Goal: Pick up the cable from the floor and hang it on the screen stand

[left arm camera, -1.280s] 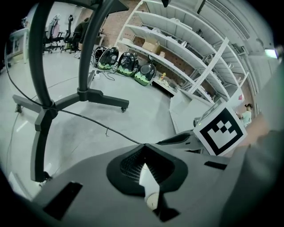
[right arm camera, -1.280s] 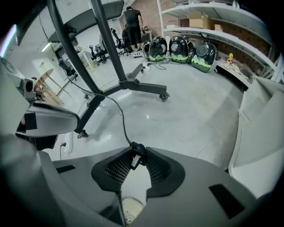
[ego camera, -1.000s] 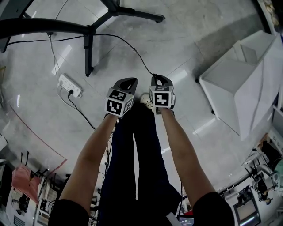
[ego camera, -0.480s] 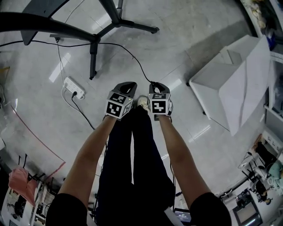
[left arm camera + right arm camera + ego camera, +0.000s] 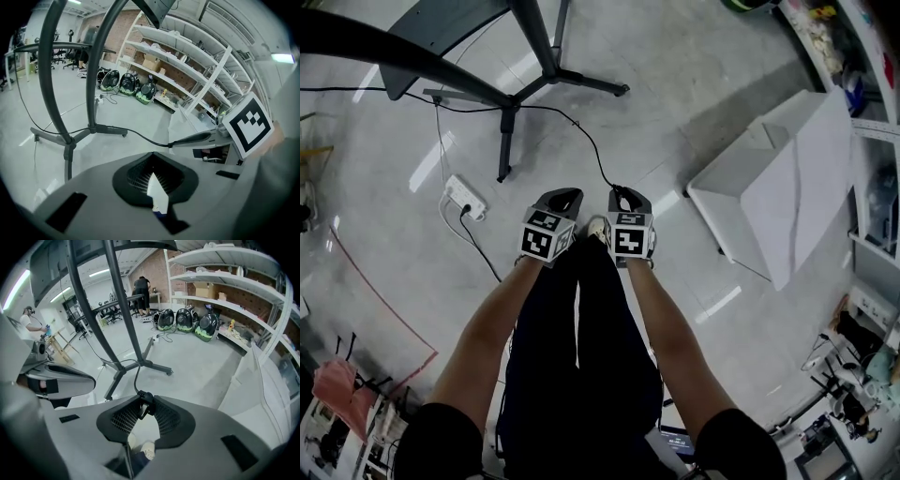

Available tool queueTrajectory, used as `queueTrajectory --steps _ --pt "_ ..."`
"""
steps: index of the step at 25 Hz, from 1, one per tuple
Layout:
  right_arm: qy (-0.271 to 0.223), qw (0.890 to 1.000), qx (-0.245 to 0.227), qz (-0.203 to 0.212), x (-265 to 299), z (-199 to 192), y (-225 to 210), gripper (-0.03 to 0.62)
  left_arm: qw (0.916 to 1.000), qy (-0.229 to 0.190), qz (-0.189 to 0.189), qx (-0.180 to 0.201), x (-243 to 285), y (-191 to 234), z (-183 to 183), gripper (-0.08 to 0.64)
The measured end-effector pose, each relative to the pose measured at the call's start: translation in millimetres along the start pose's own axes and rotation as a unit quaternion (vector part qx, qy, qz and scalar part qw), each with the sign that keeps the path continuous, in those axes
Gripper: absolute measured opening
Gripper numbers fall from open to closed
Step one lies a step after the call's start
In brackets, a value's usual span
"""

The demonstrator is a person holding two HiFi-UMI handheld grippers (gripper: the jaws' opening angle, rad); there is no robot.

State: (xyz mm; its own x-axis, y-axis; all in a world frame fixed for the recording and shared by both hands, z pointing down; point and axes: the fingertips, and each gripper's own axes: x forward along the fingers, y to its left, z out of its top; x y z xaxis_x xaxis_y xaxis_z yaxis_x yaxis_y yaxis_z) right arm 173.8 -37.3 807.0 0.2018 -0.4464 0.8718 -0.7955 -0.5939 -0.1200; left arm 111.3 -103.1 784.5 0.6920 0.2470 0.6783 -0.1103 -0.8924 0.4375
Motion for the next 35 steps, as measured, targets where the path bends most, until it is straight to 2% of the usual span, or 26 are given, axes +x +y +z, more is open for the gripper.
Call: queueTrajectory --steps 3,7,13,17,21,27,35 --pt "-0.023 1.0 0.001 -0.009 -23 16 -1 0.106 0.9997 -0.016 0.005 -0.018 -13 -11 15 0.006" --pt "-0.047 0.998 -0.005 -0.031 -54 28 -6 0.106 0.999 -0.038 0.002 -0.022 -27 -28 35 0.006" --pt "-0.066 0.997 0.015 -0.045 -104 45 -17 0.106 0.9986 -0.047 -0.004 -0.024 -52 -62 61 0.006" --pt "-0.077 0.996 0.002 -0.047 -135 69 -16 0.106 0.9978 -0.054 -0.011 -0.037 -78 -82 85 0.006" --pt "-0.103 0.994 -0.011 -0.036 -173 100 -7 0.106 0.9981 -0.06 -0.011 -0.008 -104 -104 106 0.006" --pt "-0.172 0.984 -0.031 -0.011 -244 168 15 0.106 0.9956 -0.089 -0.013 0.026 -146 -135 158 0.006" --pt "-0.245 0.962 -0.117 -0.009 -309 232 42 0.106 0.9891 -0.141 -0.012 0.041 -197 -142 219 0.006"
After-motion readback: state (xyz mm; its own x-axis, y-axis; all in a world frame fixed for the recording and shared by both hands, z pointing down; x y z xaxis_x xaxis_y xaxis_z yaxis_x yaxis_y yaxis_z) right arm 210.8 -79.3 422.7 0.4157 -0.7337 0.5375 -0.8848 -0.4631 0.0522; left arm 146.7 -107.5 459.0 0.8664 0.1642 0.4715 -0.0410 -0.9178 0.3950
